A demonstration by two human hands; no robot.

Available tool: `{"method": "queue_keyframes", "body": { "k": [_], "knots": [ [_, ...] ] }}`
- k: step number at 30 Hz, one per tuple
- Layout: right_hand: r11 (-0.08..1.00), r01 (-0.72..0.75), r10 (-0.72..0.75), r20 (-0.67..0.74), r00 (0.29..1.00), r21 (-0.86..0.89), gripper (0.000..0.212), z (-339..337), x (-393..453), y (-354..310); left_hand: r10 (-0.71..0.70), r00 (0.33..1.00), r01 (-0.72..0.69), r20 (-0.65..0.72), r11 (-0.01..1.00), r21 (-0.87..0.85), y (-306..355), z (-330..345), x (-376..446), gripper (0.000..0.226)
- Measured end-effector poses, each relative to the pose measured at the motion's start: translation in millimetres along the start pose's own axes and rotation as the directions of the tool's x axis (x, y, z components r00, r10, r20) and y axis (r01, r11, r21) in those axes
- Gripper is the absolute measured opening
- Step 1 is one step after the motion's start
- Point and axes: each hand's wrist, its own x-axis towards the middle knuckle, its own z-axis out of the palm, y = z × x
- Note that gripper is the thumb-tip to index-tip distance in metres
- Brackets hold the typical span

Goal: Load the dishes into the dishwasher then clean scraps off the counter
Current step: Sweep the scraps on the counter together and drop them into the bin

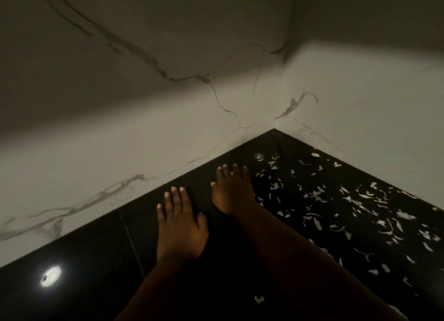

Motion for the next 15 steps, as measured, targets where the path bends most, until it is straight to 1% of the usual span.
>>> {"method": "queue_keyframes", "body": {
  "k": [2,4,6,8,10,11,12,13,15],
  "knots": [
    [0.992,-0.122,0.122,0.049,0.991,0.008,0.065,-7.0,-11.0,20.1,0.023,0.999,-0.023,0.024,1.0,-0.005,0.0,-1.5,-1.0,0.073],
    [0.966,-0.245,0.236,0.103,0.966,0.085,0.066,-10.8,-32.8,45.2,0.049,0.998,-0.048,0.05,0.999,-0.008,-0.1,-1.6,-0.9,0.072],
    [0.931,-0.337,0.317,0.145,0.937,0.144,0.068,-16.6,-63.3,70.9,0.072,0.994,-0.075,0.087,0.997,0.025,-1.0,1.3,1.9,0.071],
    [0.898,-0.418,0.391,0.184,0.902,0.138,0.071,-24.9,-93.5,95.4,0.092,0.988,-0.099,0.12,0.994,0.053,-0.7,3.3,3.3,0.071],
    [0.85,-0.521,0.49,0.244,0.837,0.082,0.077,-38.3,-116.9,110.9,0.096,0.987,-0.104,0.127,0.993,0.059,-1.0,4.0,3.7,0.071],
    [0.835,-0.548,0.521,0.247,0.817,0.05,0.08,-43.7,-125.8,110.5,0.095,0.988,-0.103,0.125,0.993,0.061,-1.5,3.9,4.1,0.071],
    [0.839,-0.542,0.521,0.223,0.824,0.044,0.082,-47.6,-134.5,101.8,0.097,0.987,-0.106,0.126,0.992,0.063,-2.3,3.8,4.2,0.071],
    [0.864,-0.499,0.48,0.185,0.857,0.067,0.083,-49.9,-143.1,85.3,0.1,0.986,-0.109,0.131,0.992,0.063,-2.9,3.6,4.4,0.071],
    [0.941,-0.315,0.295,0.159,0.942,0.123,0.08,-48.2,-163.8,36.1,0.097,0.985,-0.106,0.142,0.992,0.061,-4.0,2.8,4.8,0.071]
  ]
}}
